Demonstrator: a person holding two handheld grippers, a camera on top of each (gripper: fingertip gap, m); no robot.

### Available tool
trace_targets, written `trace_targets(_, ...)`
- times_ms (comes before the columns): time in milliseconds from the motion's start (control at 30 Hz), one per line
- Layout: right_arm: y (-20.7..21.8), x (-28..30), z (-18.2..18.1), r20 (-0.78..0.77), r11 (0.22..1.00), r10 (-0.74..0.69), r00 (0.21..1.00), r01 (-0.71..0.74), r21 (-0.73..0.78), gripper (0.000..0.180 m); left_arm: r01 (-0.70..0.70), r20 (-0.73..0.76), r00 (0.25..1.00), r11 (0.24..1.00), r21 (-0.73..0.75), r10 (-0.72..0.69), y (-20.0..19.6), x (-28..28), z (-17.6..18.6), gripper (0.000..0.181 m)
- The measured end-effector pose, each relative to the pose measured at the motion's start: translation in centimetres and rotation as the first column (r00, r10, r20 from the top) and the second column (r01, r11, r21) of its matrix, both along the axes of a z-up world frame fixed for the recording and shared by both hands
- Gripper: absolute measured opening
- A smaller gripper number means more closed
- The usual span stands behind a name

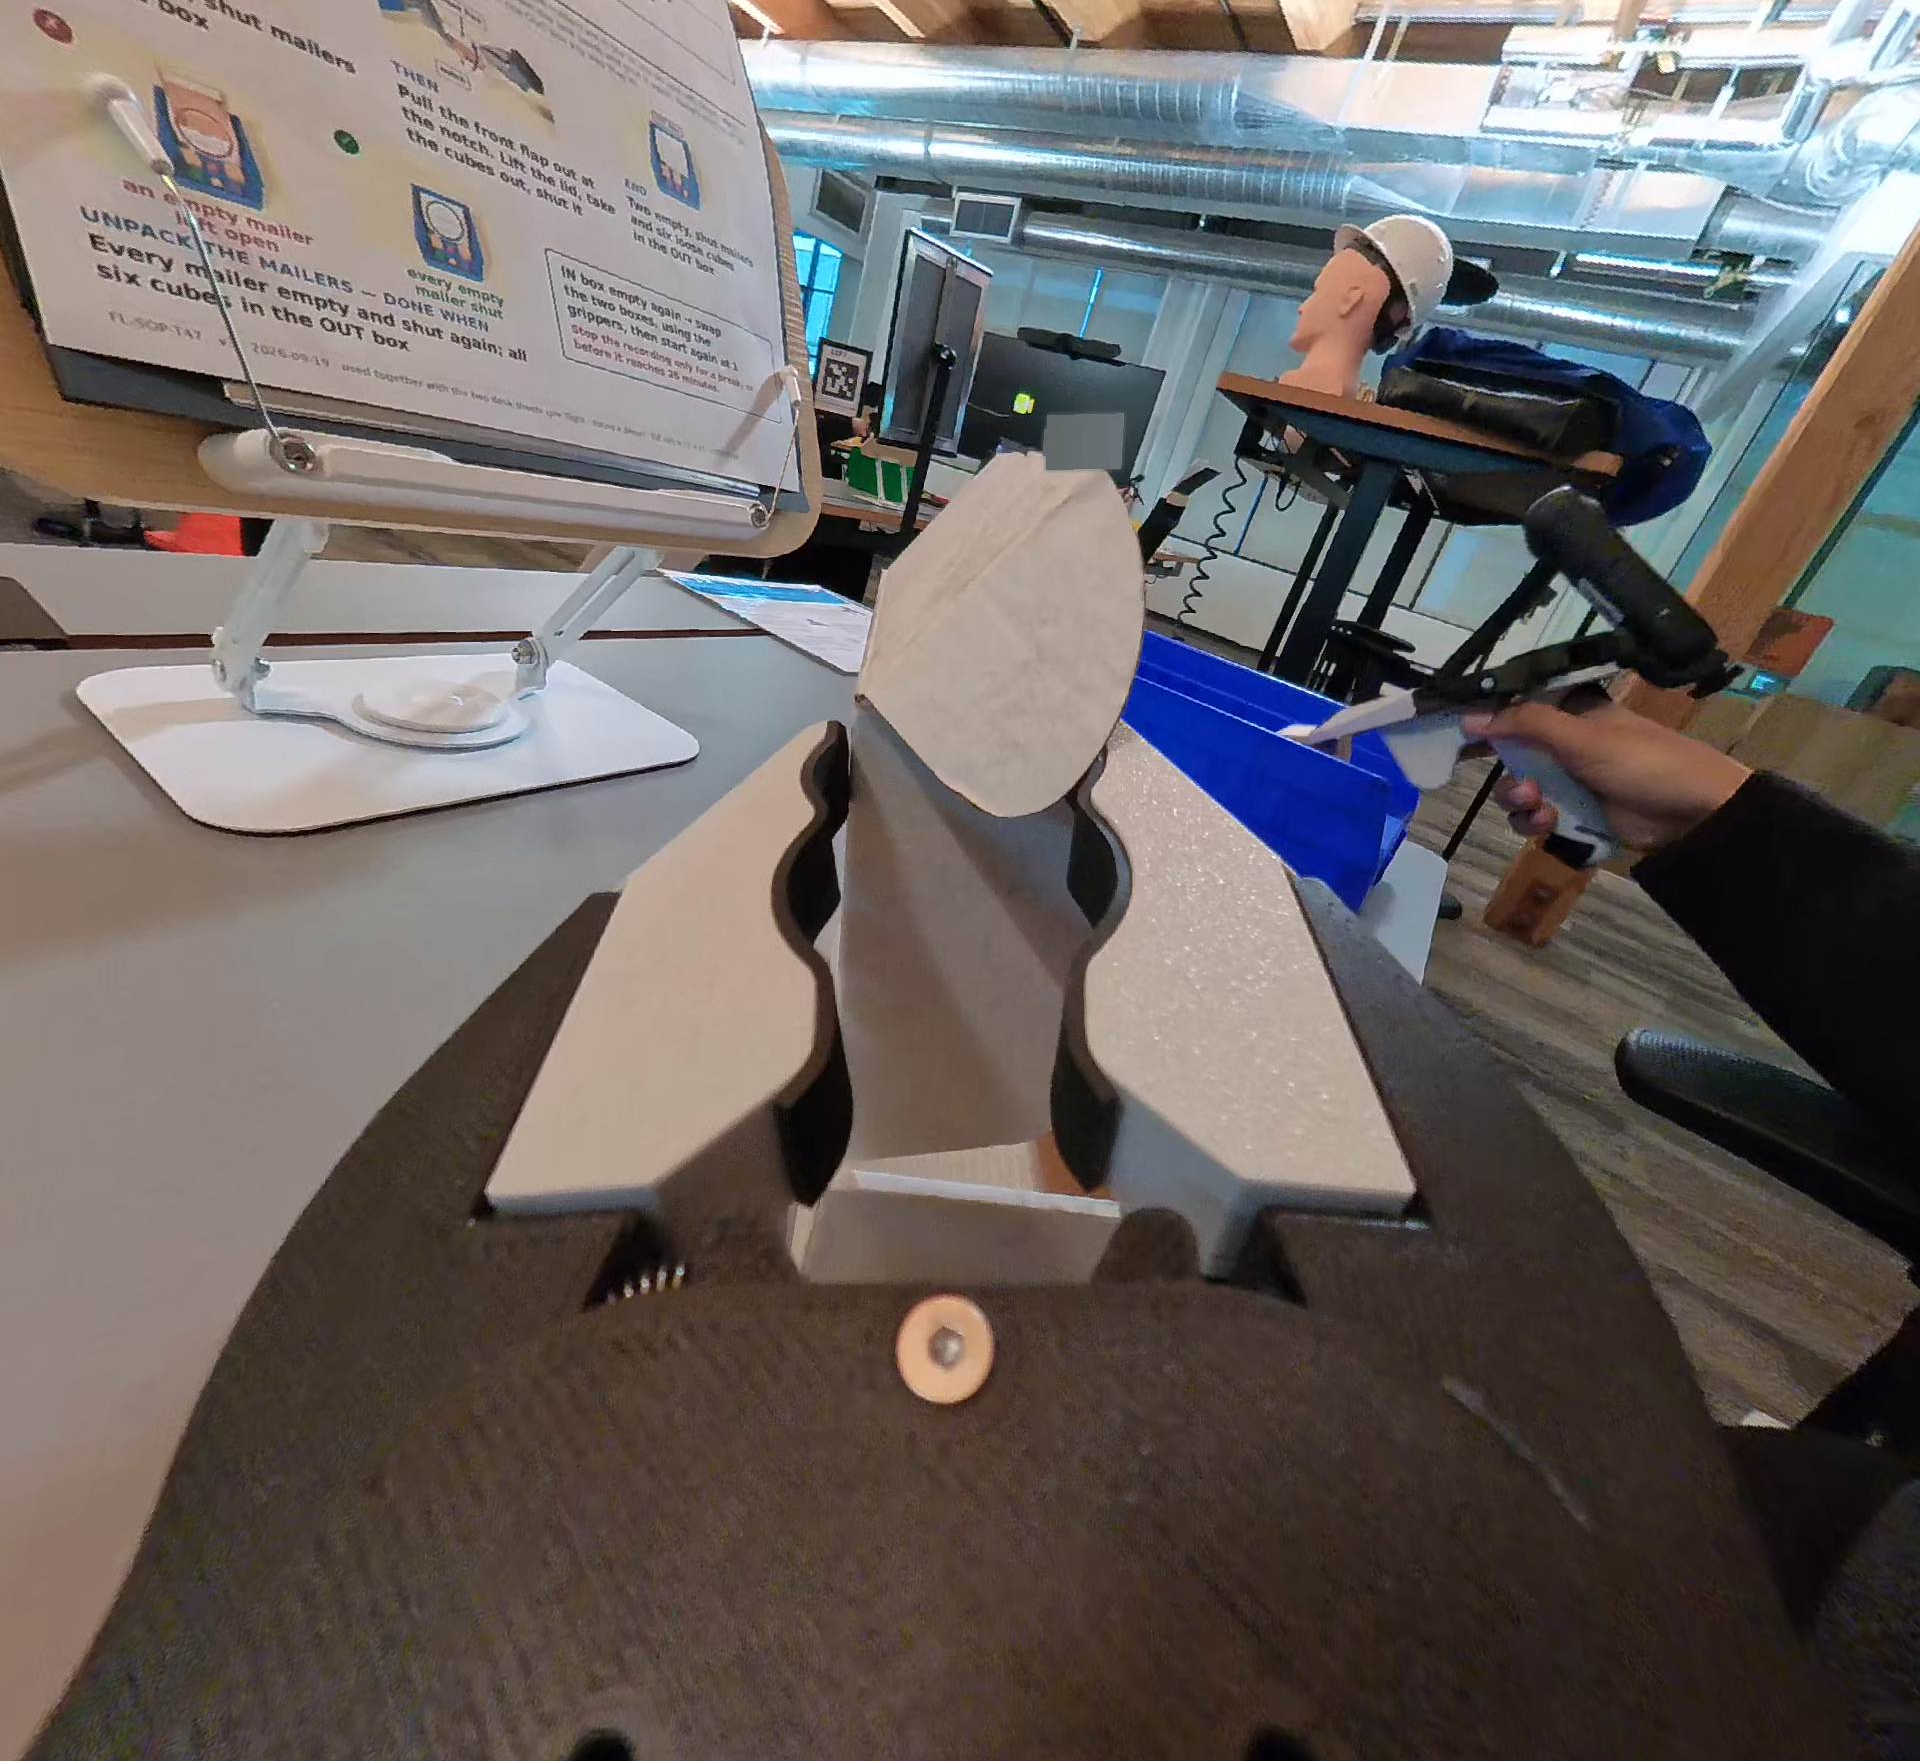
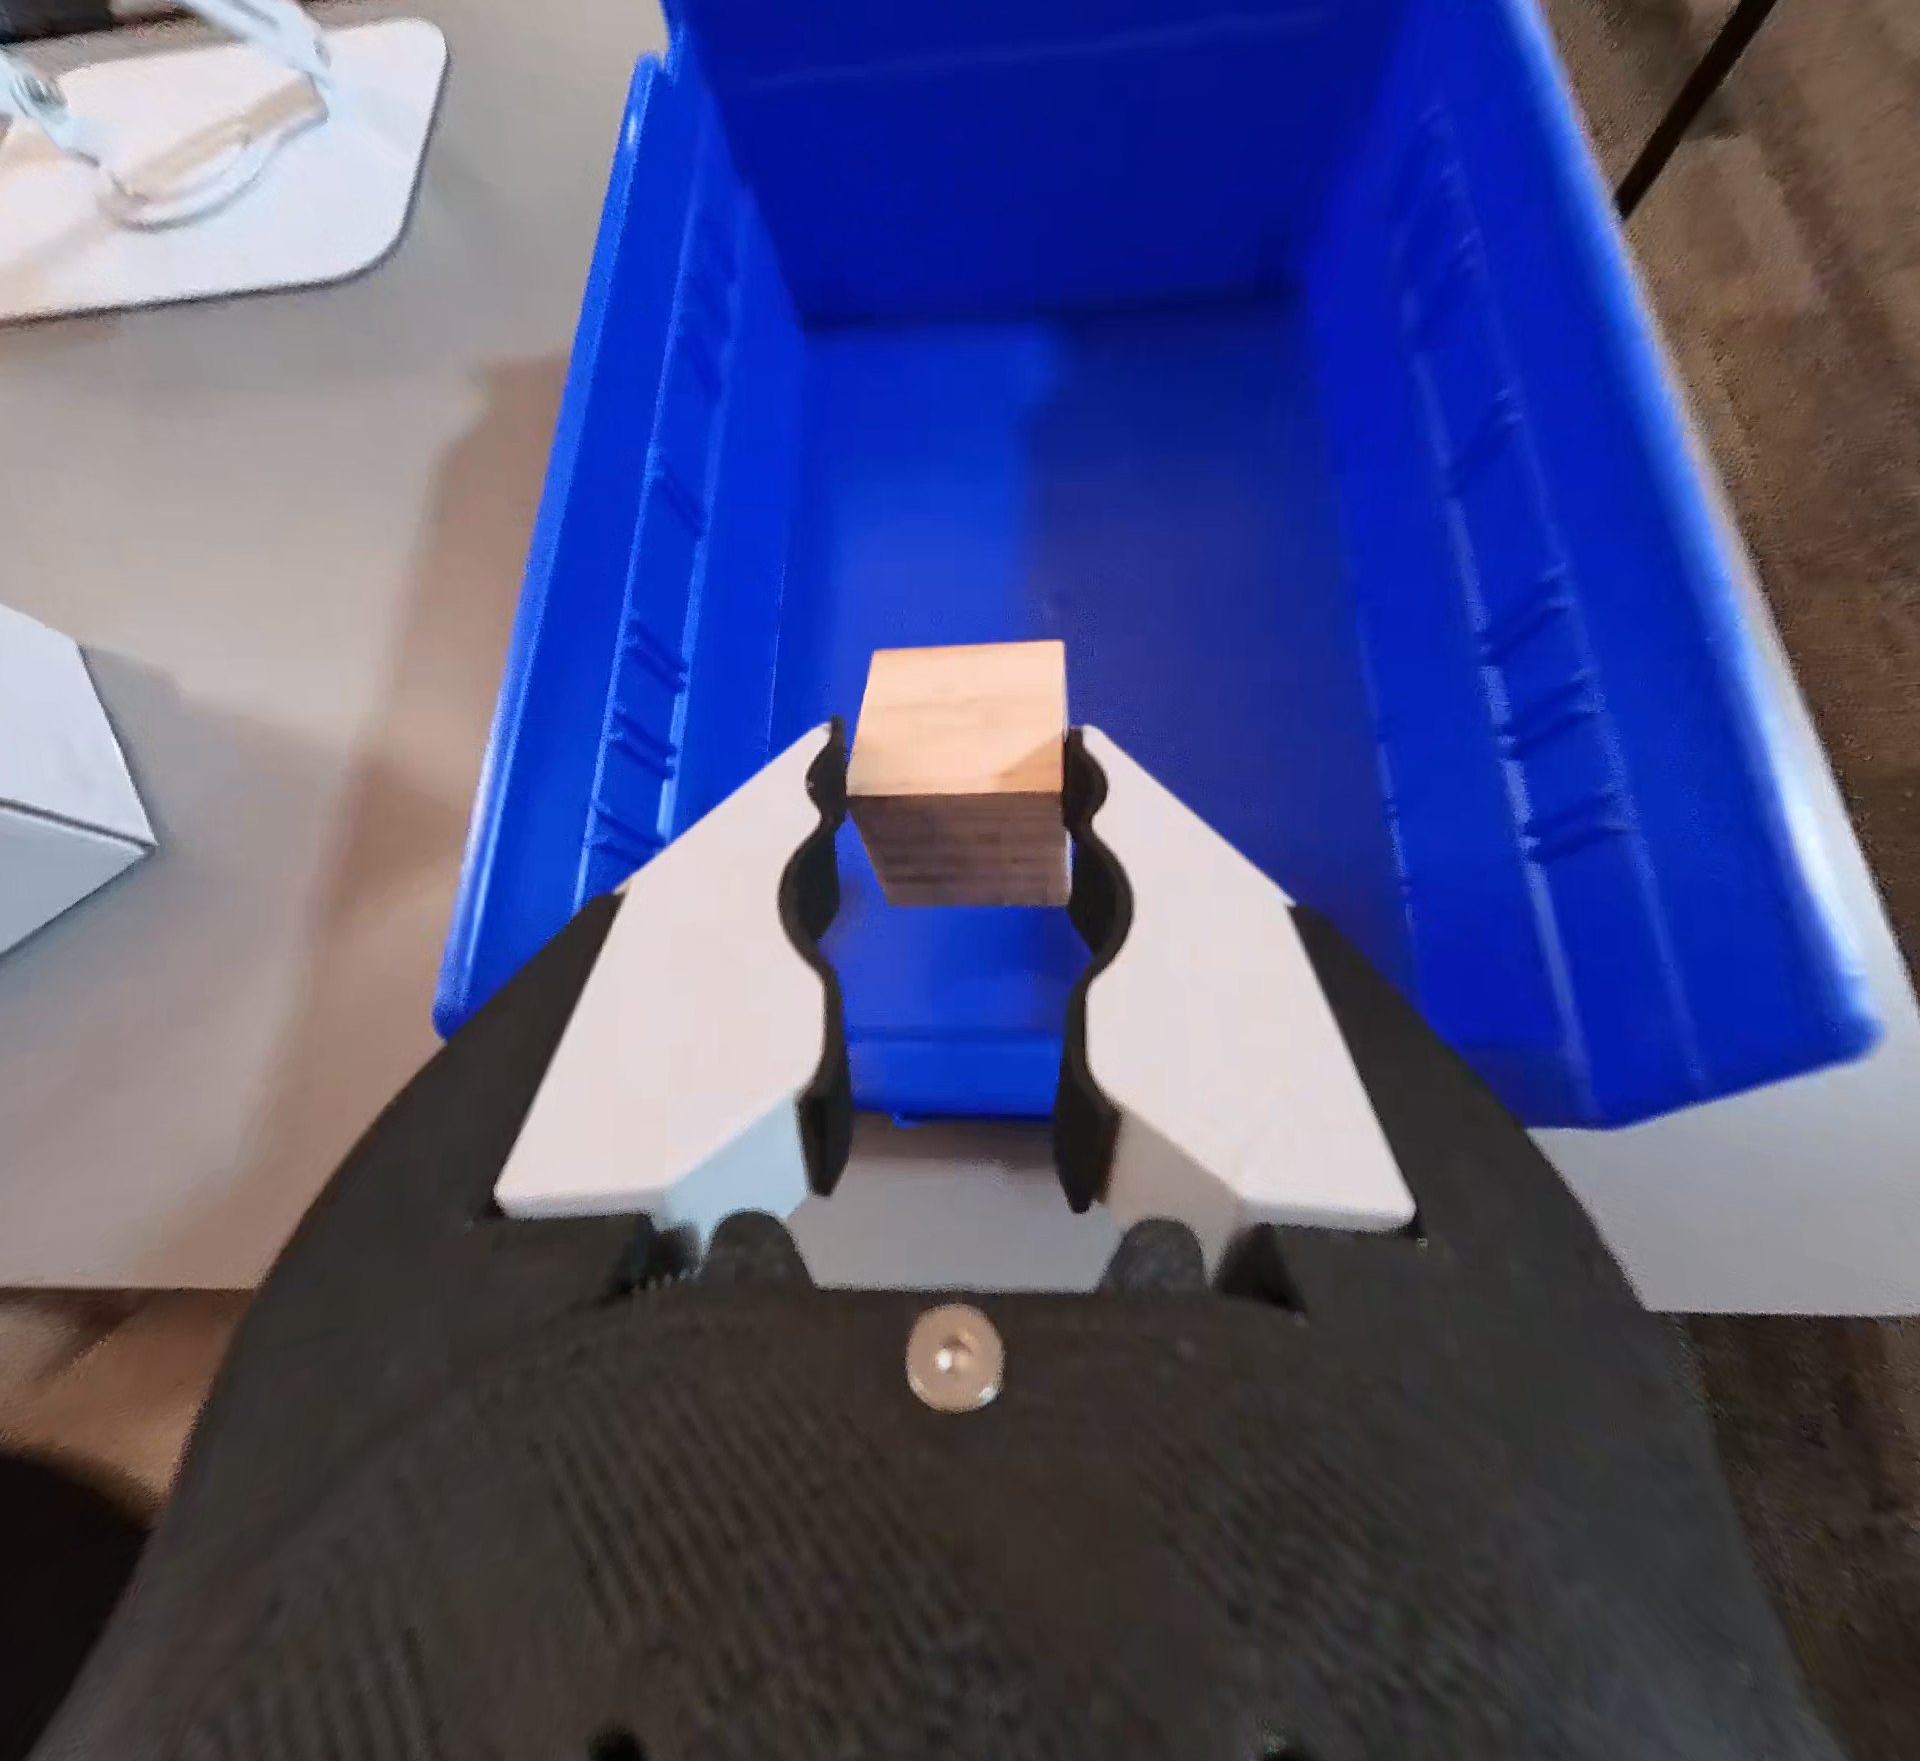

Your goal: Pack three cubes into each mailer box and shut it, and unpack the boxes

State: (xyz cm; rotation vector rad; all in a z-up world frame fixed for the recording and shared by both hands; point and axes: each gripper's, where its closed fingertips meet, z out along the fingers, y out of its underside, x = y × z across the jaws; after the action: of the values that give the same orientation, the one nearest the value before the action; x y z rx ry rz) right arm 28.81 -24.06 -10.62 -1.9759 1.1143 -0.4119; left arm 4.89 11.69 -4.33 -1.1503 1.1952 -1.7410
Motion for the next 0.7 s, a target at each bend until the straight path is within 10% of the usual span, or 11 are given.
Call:
trace_targets(33, 0.3, -0.2, -0.7, -0.004, 1.0, 0.009, 1.0, -0.009, -0.026, 0.041, 0.001, 0.003, 1.0, 1.0, 0.009, -0.001, -0.1, 0.0, 0.0, 0.04)
trace_targets(333, 0.8, -1.4, -4.4, 0.012, 0.965, 0.057, 0.998, -0.052, -0.258, 0.042, -0.001, 0.012, 1.0, 1.0, 0.023, 0.001, -0.1, 0.1, -0.1, 0.04)
trace_targets(700, 0.7, -1.4, -3.3, 0.017, 0.98, 0.035, 0.999, -0.031, -0.198, 0.059, -0.005, 0.013, 1.0, 1.0, 0.025, 0.004, 0.1, 0.0, -0.2, 0.039)
